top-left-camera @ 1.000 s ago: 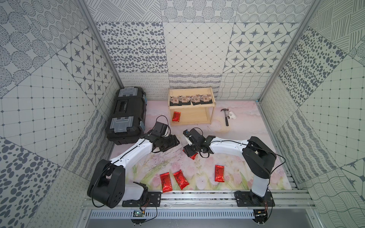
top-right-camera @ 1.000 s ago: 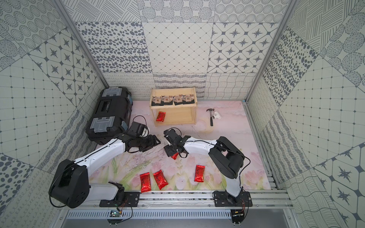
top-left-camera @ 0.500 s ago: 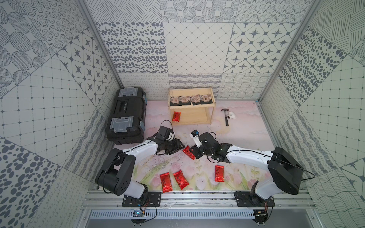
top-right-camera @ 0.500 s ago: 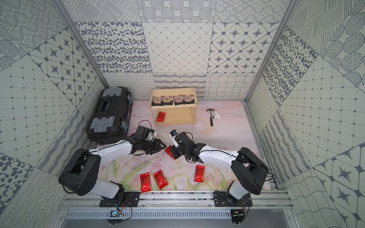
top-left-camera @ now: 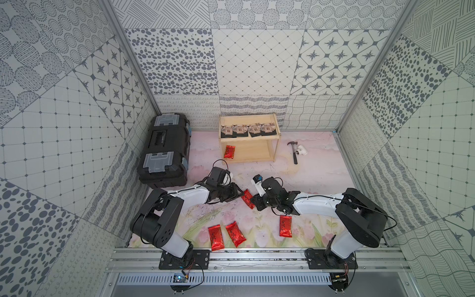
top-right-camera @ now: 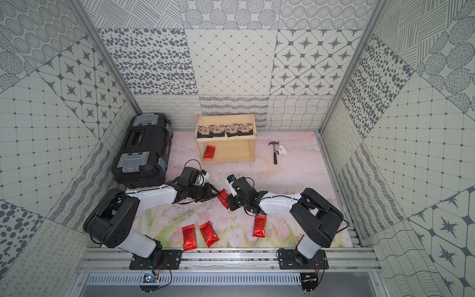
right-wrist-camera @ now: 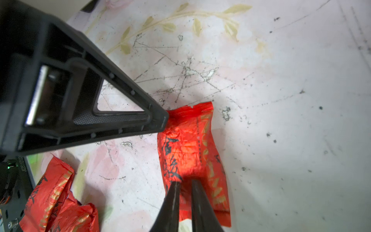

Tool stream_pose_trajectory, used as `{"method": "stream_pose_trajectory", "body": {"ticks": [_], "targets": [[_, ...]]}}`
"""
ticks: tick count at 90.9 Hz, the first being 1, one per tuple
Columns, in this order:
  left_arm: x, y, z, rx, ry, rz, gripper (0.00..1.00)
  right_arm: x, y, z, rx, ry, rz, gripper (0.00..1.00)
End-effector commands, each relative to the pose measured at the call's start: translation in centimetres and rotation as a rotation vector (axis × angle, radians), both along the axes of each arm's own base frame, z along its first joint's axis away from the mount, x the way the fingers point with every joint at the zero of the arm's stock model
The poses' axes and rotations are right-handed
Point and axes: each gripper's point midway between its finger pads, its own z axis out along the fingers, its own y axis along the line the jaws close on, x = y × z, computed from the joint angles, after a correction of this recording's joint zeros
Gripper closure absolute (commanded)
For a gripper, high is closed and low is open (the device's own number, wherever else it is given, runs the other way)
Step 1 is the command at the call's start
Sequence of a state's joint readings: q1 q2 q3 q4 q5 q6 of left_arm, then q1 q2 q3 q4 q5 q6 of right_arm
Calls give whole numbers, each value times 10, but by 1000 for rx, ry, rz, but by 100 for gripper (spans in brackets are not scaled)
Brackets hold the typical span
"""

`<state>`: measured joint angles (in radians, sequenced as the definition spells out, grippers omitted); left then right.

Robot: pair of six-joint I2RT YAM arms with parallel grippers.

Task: Place the tea bags on the shelf by color
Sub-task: Pick up the tea bag from the center of the board.

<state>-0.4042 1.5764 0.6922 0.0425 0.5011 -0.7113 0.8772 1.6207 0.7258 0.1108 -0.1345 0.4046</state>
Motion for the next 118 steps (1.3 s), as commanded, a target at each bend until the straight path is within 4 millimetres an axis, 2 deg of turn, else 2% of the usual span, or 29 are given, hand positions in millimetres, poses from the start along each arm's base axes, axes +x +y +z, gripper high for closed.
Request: {"method": "stream_pose_trajectory", "body": {"ticks": [1,27,47,59,72,94,109,118], "targets": [[1,-12,7,-56,-45,-45,65,2,2,0,32,-6,-11,84],[3,-16,11,-54,-67,-55,67,1,0,-7,21,4,-7,85],[1,-18,11,-52,-64,-62,83,1,-3,-7,17,3,-7,85],[-1,-16,11,-35,-66,-57,88,3,-5,-3,21,-7,-15,84],[-1,-12,15,-23,-69,-41,90,8,-7,18,54,-40,-36,79],[5,-9,32,-29,-76,20,95,19,-16,77,185,-123,-147,77],[11,-3,39,-27,-84,86,100,26,-30,102,288,-137,-289,75],[16,-5,41,-47,-87,111,100,30,-36,107,313,-130,-347,74]]}}
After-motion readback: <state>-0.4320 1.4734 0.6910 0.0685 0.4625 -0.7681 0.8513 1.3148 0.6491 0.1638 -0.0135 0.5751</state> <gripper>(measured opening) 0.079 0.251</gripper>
